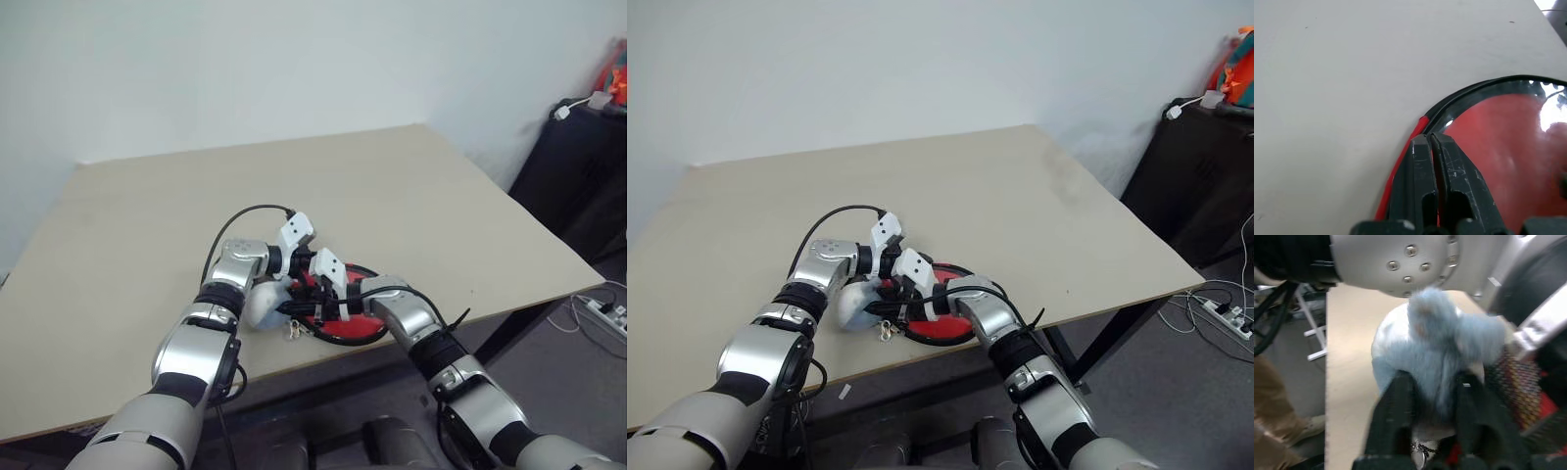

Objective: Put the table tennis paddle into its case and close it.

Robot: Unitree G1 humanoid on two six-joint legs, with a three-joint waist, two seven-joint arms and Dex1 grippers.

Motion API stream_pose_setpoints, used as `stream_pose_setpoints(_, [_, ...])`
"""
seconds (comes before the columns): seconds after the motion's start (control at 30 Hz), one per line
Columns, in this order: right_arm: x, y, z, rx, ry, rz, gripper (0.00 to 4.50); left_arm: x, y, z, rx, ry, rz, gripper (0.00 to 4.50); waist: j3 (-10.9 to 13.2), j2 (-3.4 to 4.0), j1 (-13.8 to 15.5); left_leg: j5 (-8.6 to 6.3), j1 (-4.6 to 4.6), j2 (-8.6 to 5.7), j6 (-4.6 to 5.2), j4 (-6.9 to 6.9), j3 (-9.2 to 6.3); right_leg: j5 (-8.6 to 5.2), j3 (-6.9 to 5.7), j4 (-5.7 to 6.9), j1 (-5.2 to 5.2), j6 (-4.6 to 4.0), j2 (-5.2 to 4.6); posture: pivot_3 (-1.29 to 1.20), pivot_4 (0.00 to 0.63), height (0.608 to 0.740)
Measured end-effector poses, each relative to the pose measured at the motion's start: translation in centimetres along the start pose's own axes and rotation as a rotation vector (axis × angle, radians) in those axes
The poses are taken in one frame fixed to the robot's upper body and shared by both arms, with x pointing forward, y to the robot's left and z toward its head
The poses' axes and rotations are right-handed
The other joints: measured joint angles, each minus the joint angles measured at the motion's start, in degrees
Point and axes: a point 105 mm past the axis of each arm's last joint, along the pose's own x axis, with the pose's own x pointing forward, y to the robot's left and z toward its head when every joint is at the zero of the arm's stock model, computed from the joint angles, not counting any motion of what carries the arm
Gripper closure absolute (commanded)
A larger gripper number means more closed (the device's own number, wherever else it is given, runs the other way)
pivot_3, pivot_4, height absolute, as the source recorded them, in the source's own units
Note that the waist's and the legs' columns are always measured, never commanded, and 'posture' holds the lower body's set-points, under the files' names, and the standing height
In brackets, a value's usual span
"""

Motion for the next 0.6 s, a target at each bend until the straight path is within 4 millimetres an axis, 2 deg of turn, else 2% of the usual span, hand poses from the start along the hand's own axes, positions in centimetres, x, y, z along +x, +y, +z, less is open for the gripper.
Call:
stream_pose_setpoints(0.1, [0.1,0.3,-0.1,0.005,0.005,0.025,1.79,-0.1,0.1,0.0,0.003,0.002,0.005,4.50,0.0,0.00,0.0,0.00,-0.06,-0.03,0.00,0.01,0.02,0.00,0.04,-0.01,-0.04,0.00,0.00,0.00,0.000,0.740])
stream_pose_setpoints(0.33, [0.2,0.3,0.3,-0.015,-0.003,0.015,1.79,-0.6,0.6,0.3,-0.026,-0.037,0.036,4.50,0.0,0.00,0.0,0.00,-0.05,-0.04,0.00,0.01,0.04,0.00,0.07,0.00,-0.04,0.00,-0.01,0.00,0.000,0.740])
stream_pose_setpoints(0.43, [0.0,-0.1,0.1,-0.017,0.008,-0.015,1.79,-2.3,1.6,1.1,-0.067,-0.094,0.067,4.50,0.0,0.00,-0.2,0.00,-0.04,0.01,0.00,0.01,0.05,0.01,0.07,0.01,-0.07,0.00,0.02,0.00,0.000,0.740])
stream_pose_setpoints(0.6, [-1.3,-1.5,-0.4,-0.008,0.024,-0.095,1.79,-7.3,3.3,3.4,-0.084,-0.189,0.086,4.50,0.0,0.00,-0.3,0.00,-0.01,0.00,0.01,0.01,0.05,0.01,0.09,0.05,-0.05,-0.01,0.02,0.00,0.000,0.740])
